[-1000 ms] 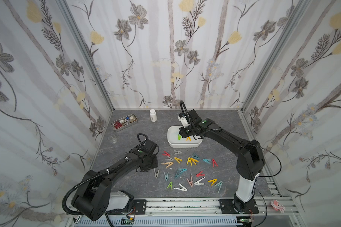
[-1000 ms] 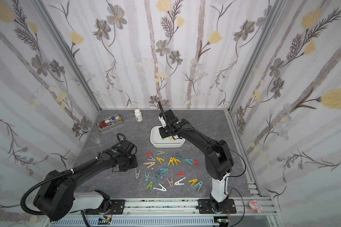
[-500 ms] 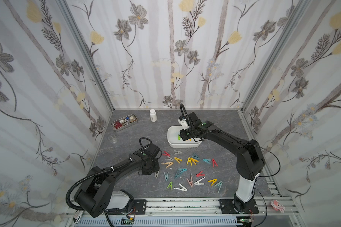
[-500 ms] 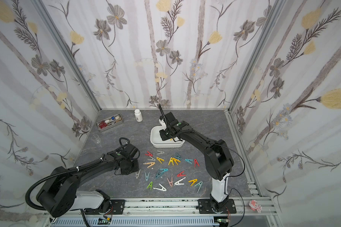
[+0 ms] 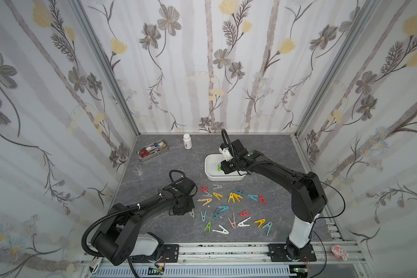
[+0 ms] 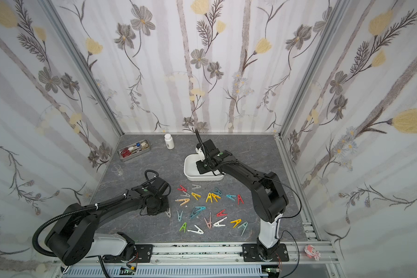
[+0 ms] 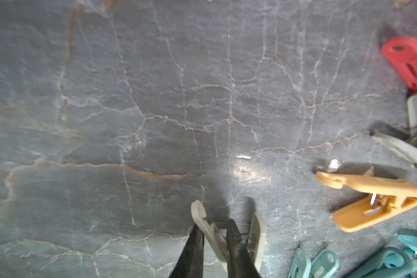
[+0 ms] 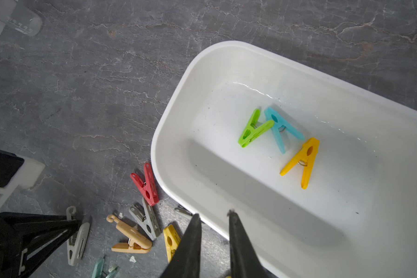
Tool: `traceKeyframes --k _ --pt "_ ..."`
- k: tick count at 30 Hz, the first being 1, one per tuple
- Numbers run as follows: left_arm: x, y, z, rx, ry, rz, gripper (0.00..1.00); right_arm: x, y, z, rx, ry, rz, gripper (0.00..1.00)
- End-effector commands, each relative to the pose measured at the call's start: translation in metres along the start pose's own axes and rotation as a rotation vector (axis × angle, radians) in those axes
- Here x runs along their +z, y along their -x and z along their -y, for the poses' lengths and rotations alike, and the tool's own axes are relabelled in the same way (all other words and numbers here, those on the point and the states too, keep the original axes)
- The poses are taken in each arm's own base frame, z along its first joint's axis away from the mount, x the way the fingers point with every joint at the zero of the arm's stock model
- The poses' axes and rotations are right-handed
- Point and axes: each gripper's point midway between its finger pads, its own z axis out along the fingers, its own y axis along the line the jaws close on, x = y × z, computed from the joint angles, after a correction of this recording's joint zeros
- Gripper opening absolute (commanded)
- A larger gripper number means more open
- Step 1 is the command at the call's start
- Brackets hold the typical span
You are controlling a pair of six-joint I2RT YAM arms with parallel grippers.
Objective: Put the clothespins into the storage box
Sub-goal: Pick up the clothespin from the center of the board.
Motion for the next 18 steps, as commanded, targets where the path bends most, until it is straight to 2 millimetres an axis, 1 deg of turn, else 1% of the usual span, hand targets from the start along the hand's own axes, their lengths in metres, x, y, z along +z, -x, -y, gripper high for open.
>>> traceKeyframes --k 1,4,7,10,14,18 --pt "0.002 0.001 0.000 -0.012 0.002 0.002 0.15 -0.006 0.005 -0.004 0.001 0.018 0.029 0.23" --pt "0.002 0.002 0.000 -0.014 0.004 0.008 0.08 -0.008 0.002 -0.003 0.004 0.018 0.033 0.23" --pt "-0.001 0.005 0.000 -0.016 0.005 0.024 0.07 -0.008 -0.002 -0.002 0.011 0.015 0.037 0.23" --pt "-0.011 0.014 0.009 -0.006 -0.017 0.052 0.06 -0.008 -0.002 -0.001 0.011 0.014 0.035 0.23" --pt "-0.033 0.037 0.034 0.024 -0.079 0.099 0.05 -0.014 -0.003 -0.001 0.011 0.013 0.044 0.23" --pt "-0.058 0.058 0.070 0.058 -0.187 0.136 0.04 -0.024 -0.009 0.006 0.019 -0.008 0.057 0.23"
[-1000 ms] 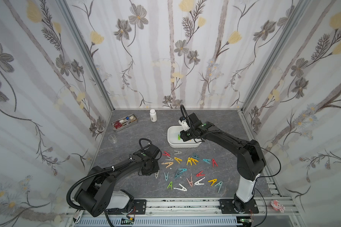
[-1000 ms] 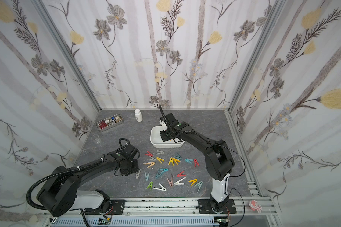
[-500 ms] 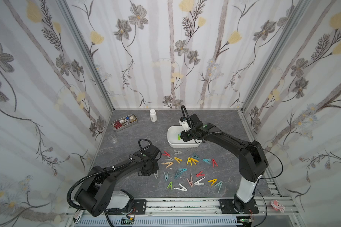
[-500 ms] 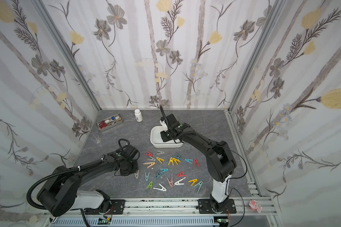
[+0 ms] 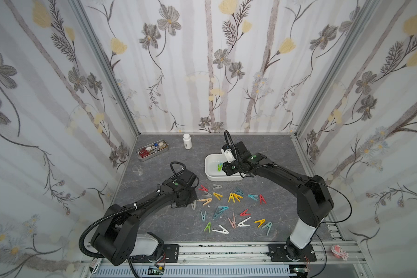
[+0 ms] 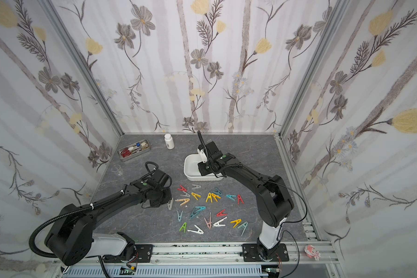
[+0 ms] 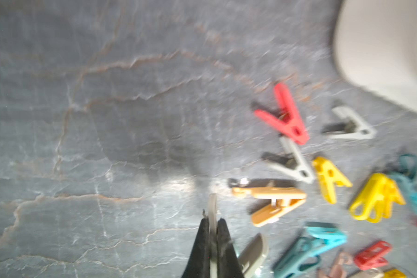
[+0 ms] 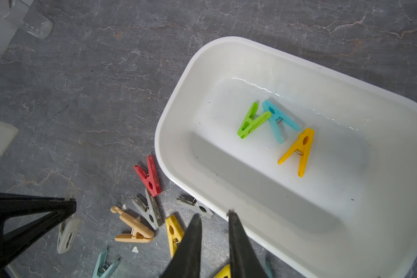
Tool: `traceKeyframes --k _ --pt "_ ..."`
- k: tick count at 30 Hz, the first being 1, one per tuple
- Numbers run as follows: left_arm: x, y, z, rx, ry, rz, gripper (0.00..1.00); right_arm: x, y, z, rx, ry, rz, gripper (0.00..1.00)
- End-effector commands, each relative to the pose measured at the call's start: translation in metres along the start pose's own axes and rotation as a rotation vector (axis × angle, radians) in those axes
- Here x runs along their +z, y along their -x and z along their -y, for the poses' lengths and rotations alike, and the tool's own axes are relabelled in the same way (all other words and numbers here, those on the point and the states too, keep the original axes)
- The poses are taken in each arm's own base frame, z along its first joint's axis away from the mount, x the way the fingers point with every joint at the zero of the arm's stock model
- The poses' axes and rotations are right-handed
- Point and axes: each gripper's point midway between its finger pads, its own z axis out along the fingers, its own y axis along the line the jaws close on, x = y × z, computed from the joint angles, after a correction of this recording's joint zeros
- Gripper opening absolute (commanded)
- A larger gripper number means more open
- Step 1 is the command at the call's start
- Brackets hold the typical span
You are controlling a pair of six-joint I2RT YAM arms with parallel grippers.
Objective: Put the clothespins into the storage box
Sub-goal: Pick up the clothespin from the center of the board, then place the clothespin in the storage box.
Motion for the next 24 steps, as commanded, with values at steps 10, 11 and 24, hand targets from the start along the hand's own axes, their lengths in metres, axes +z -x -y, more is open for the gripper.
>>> traceKeyframes --k 10,11,24 --pt "-0.020 0.084 0.123 0.082 -0.296 0.103 0.03 -0.054 -0.006 0.033 0.088 -0.046 0.086 0.24" --pt "-0.020 0.092 0.133 0.085 -0.313 0.113 0.03 -0.059 -0.010 0.038 0.103 -0.054 0.090 0.24" --pt "0.041 0.164 0.194 0.226 -0.239 0.141 0.04 -0.096 -0.077 0.099 0.317 -0.138 0.074 0.27"
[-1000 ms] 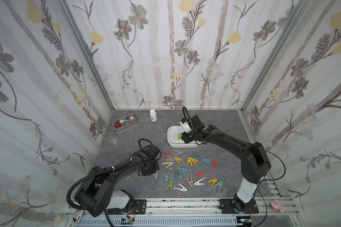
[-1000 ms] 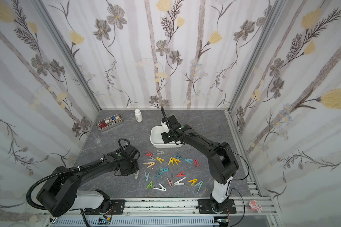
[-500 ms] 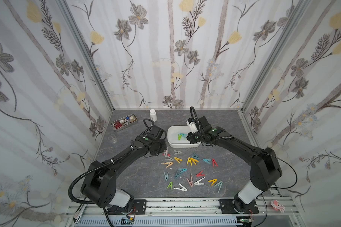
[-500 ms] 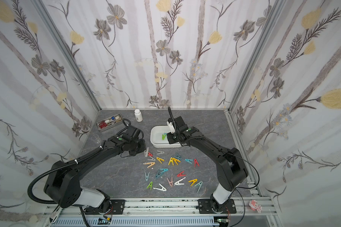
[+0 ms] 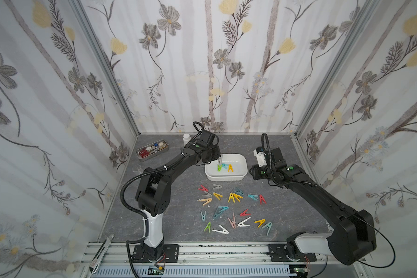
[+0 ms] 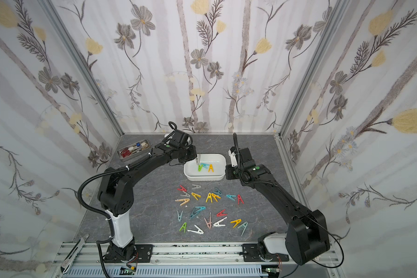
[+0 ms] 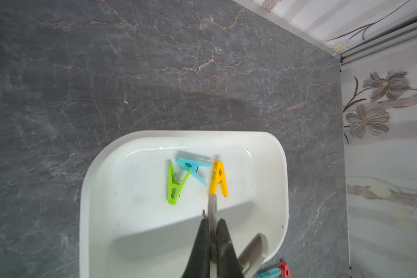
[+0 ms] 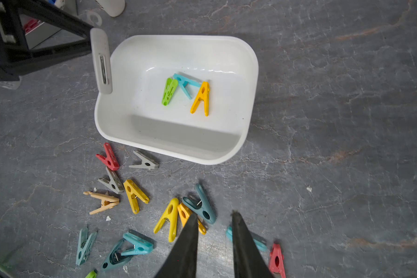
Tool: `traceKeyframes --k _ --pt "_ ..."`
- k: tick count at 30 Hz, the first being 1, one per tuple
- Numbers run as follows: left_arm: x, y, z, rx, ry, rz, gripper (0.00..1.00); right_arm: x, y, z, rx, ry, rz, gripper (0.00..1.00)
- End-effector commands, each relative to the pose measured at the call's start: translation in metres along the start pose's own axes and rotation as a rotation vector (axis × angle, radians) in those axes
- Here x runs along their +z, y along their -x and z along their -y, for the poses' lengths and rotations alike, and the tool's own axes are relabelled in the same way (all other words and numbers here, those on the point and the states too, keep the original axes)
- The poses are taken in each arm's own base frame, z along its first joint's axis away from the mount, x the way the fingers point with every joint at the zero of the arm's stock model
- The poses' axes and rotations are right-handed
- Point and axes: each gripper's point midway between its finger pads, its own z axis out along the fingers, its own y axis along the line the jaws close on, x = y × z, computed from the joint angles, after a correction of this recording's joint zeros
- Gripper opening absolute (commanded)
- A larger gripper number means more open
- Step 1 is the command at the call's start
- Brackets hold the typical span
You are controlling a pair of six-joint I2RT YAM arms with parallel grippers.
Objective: Put the clothespins into the storage box
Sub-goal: Place the clothespin in the storage box, then pick up the clothespin from the center of the board.
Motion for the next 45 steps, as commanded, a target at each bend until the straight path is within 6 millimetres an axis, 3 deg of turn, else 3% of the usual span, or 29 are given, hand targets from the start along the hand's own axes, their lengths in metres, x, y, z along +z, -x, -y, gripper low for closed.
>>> traceKeyframes --k 1,6,12,17,20,23,25,38,45 --pt "0.019 0.001 -0.011 0.057 0.064 -0.024 0.04 0.000 -0.017 0.010 0.067 0.005 -0.026 0.27" --pt "0.040 0.011 -0.018 0.091 0.118 -0.024 0.04 -0.003 -0.037 0.023 0.149 0.009 -0.042 0.27" --pt "0.062 0.003 -0.040 0.103 0.167 -0.061 0.07 -0.004 -0.054 0.035 0.250 0.008 -0.031 0.29" --pt "0.070 0.002 -0.051 0.100 0.175 -0.074 0.08 0.003 -0.071 0.044 0.289 -0.008 -0.060 0.29" --pt "0.071 0.003 -0.051 0.097 0.170 -0.075 0.15 0.007 -0.078 0.045 0.303 -0.008 -0.074 0.30" --pt "0.067 0.004 -0.046 0.097 0.153 -0.072 0.30 0.010 -0.081 0.046 0.305 -0.007 -0.080 0.30" --pt "0.063 0.006 -0.043 0.100 0.146 -0.064 0.35 0.011 -0.082 0.046 0.307 -0.008 -0.078 0.30" --pt "0.034 0.006 -0.025 0.105 0.111 -0.020 0.36 0.015 -0.088 0.050 0.311 -0.020 -0.082 0.30" --pt "0.001 -0.001 -0.010 0.113 0.067 0.027 0.37 0.023 -0.103 0.055 0.302 -0.056 -0.113 0.29"
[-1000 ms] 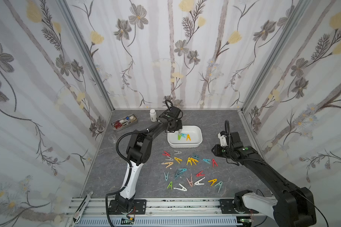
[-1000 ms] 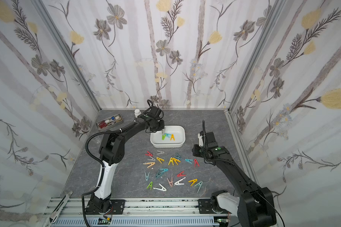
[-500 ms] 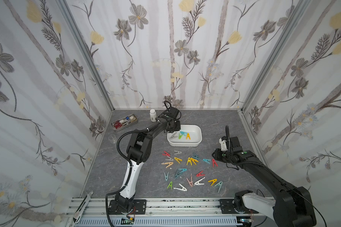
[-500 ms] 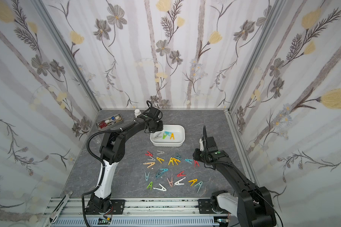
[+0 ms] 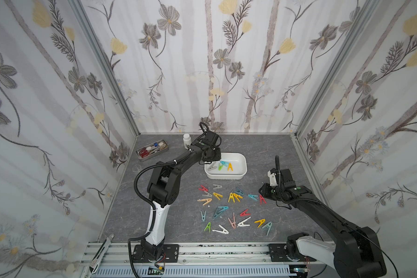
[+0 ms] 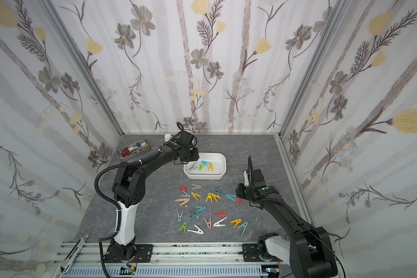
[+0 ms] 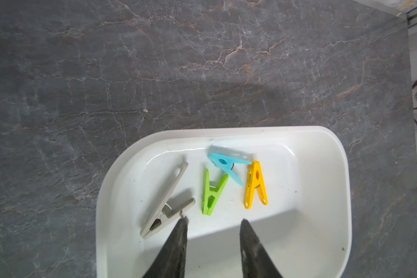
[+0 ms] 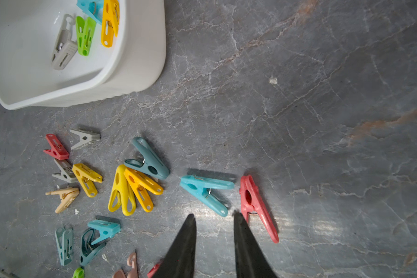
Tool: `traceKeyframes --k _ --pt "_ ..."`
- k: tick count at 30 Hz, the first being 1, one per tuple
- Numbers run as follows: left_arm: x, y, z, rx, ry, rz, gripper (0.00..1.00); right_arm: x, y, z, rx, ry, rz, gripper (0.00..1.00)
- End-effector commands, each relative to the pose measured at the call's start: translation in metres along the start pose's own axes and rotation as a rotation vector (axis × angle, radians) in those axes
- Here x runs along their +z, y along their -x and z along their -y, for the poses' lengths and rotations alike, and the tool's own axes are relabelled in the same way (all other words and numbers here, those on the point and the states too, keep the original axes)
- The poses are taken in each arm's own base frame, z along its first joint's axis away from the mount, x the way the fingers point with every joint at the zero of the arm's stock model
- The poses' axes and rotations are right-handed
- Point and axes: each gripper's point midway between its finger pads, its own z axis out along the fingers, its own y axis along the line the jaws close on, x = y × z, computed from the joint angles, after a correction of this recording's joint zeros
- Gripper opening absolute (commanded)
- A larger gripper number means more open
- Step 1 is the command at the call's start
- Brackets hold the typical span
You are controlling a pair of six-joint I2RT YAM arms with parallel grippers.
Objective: Put the clothespins into the storage box
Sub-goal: Pick up the clothespin from the center of the board.
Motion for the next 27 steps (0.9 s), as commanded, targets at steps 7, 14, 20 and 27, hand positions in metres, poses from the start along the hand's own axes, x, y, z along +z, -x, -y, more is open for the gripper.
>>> traceKeyframes --k 7,14,20,27 --pt "-0.041 -0.001 0.009 -0.007 -0.036 0.066 0.39 0.008 -0.012 0.022 -0.019 -0.139 0.010 0.38" --pt "-0.055 -0.001 0.015 -0.011 -0.075 0.083 0.39 0.000 -0.003 0.039 0.027 -0.226 0.076 0.43" --pt "-0.059 -0.002 0.016 0.005 -0.093 0.084 0.40 0.015 -0.018 0.040 0.050 -0.206 -0.021 0.37" --pt "-0.062 -0.008 0.014 -0.004 -0.135 0.087 0.40 0.019 -0.031 0.043 0.090 -0.185 -0.045 0.33"
